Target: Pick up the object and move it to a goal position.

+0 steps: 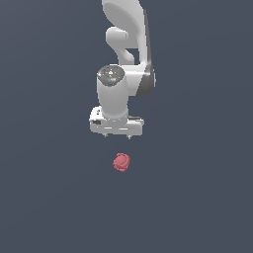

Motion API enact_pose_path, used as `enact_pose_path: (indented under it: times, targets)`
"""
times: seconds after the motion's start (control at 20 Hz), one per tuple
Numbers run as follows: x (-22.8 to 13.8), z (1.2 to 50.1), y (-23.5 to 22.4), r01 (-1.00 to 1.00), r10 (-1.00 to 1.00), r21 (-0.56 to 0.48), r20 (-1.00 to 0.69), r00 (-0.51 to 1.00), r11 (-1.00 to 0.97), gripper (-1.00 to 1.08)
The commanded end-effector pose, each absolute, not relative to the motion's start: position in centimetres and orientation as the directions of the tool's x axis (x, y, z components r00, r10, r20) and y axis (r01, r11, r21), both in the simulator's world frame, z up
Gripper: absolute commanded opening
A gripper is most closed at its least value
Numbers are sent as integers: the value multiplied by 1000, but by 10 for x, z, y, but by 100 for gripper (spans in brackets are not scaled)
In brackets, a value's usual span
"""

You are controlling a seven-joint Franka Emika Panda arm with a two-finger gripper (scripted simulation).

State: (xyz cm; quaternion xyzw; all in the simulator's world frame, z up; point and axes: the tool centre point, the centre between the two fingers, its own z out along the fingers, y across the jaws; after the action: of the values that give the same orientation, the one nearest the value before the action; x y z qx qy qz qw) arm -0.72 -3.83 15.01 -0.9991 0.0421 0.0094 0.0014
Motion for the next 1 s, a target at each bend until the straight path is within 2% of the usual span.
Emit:
enact_pose_path:
  times: [0.0,0.45,0.95]
  targets:
    - [-7,150,-38,-84,-84,-2,-19,996,-996,100]
    - [-8,152,0,-55,-55,-34,-22,998,-998,100]
    - [4,143,-5,-106,-106,-29,-20,994,-994,100]
